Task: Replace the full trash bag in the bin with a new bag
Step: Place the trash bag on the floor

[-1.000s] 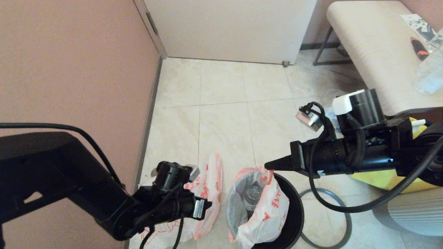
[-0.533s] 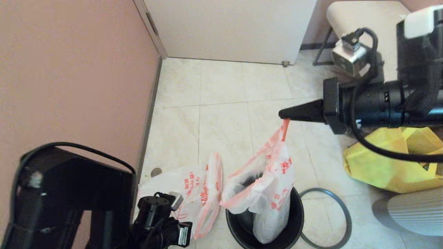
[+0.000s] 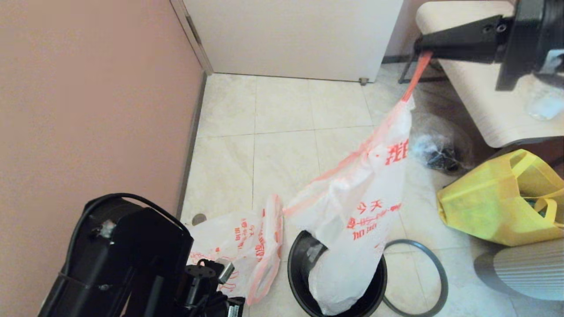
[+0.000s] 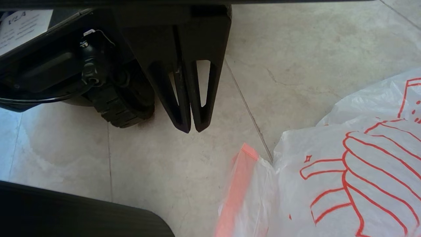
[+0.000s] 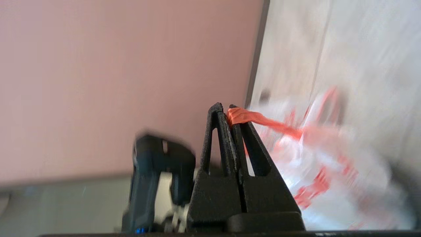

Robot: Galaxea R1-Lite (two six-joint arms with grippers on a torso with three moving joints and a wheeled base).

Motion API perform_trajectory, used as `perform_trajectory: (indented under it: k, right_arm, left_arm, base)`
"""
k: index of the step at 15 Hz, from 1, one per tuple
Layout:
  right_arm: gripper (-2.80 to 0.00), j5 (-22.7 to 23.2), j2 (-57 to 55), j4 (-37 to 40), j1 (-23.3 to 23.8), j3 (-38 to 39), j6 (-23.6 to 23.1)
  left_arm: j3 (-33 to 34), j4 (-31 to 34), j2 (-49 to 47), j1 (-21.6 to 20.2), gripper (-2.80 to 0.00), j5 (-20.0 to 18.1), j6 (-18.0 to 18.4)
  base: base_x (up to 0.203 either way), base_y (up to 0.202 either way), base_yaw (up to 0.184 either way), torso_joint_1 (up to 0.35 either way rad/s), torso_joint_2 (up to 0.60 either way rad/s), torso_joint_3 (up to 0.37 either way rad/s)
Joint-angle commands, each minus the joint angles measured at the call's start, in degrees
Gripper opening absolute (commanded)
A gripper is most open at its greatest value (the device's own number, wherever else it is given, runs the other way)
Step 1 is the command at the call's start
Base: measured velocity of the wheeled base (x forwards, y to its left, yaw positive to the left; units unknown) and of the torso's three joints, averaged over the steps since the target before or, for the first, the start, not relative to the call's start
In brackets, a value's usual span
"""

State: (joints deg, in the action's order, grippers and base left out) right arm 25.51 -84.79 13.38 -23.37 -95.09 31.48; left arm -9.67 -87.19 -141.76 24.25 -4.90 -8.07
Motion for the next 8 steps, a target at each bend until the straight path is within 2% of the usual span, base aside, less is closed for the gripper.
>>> perform_trajectory:
  k: [1,5,8]
  right_arm:
    - [-2.8,0.2,0.7,1.5,4.5,-7.3,0.1]
    - [-2.8,1.3,0.6,3.6,11.2,-17.4,-1.3]
    - [-2.8,1.6,-0.7,2.2,14.7,-17.3,-3.7]
  left_arm:
    - [-0.2,-0.5,-0.7,0.0,-2.8,0.0,-0.1]
    - [-0.3,-0.5,-0.9,0.0,-2.8,0.1,-0.1]
    - [-0.5,-0.5,-0.9,0.0,-2.8,0.1,-0.1]
  base:
    - [0.0,0.0,0.0,0.0,0.0,0.0]
    - [0.0,0.0,0.0,0.0,0.0,0.0]
    - [0.0,0.0,0.0,0.0,0.0,0.0]
